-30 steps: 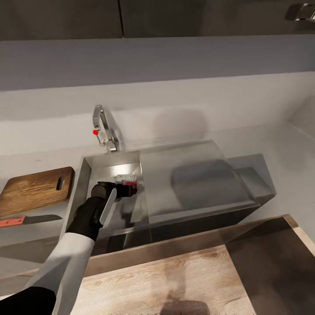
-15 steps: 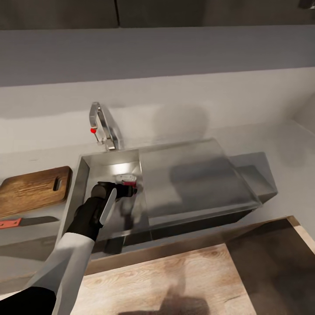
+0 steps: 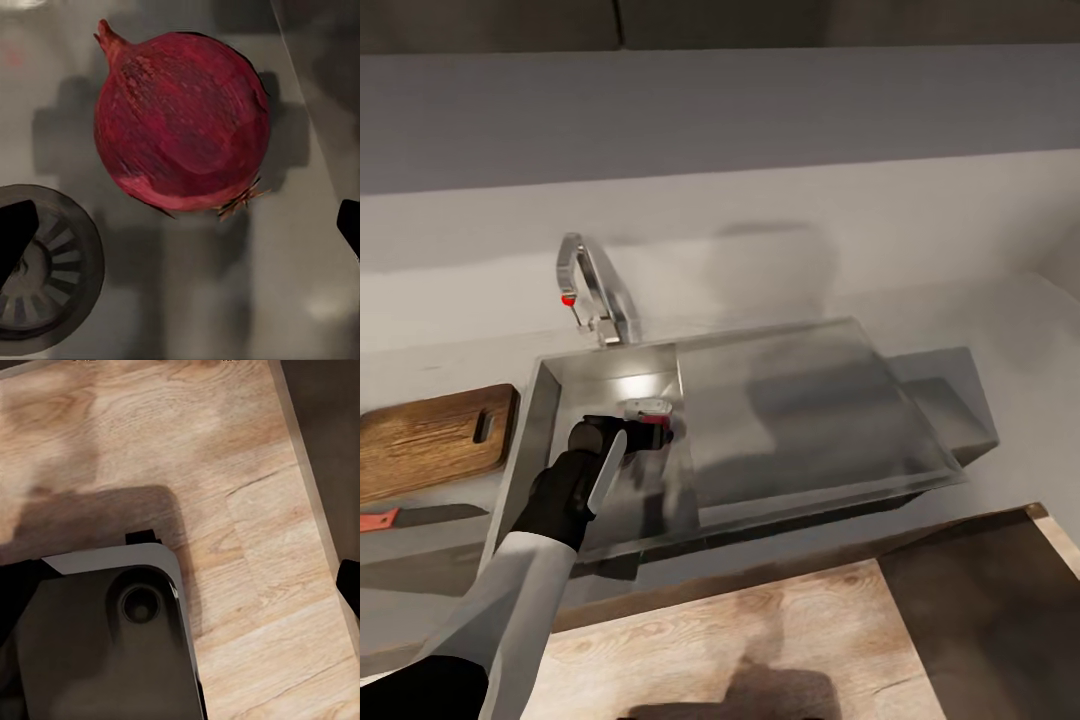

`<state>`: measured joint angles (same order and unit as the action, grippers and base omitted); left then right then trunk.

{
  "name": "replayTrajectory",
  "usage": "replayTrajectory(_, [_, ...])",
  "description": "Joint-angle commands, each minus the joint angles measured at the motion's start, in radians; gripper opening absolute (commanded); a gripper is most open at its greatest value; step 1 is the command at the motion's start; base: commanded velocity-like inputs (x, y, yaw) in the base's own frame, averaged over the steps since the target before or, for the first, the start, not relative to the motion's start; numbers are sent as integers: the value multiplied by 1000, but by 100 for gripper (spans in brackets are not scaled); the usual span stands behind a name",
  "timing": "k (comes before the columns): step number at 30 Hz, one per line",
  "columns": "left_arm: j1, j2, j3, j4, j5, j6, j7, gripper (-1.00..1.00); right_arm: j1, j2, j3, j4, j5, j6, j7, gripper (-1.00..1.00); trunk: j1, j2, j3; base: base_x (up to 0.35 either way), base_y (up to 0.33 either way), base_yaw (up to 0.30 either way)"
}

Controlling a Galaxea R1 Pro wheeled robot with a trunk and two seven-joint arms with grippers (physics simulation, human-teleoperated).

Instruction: In the kitchen, take the Vidalia onion out of the sink, dice it on the chopping board with the paring knife, put the diced onion into the bowl on the countertop, then place both the paring knife and the chopping board into the sink.

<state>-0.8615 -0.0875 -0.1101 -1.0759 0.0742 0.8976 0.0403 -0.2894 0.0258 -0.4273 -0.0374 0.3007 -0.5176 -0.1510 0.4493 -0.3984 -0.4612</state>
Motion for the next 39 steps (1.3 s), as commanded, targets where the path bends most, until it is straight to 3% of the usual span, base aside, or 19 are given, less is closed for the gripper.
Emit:
replayTrajectory(1, [-1, 0, 0, 0, 7, 4, 4, 100, -1, 0, -4, 1, 11, -2, -7, 100, 1, -2, -1, 129, 0, 0])
replayTrajectory(39, [-1, -1, -2, 30, 8, -23, 4, 100, -1, 0, -4, 1, 11, -2, -7, 100, 1, -2, -6, 54, -9, 0])
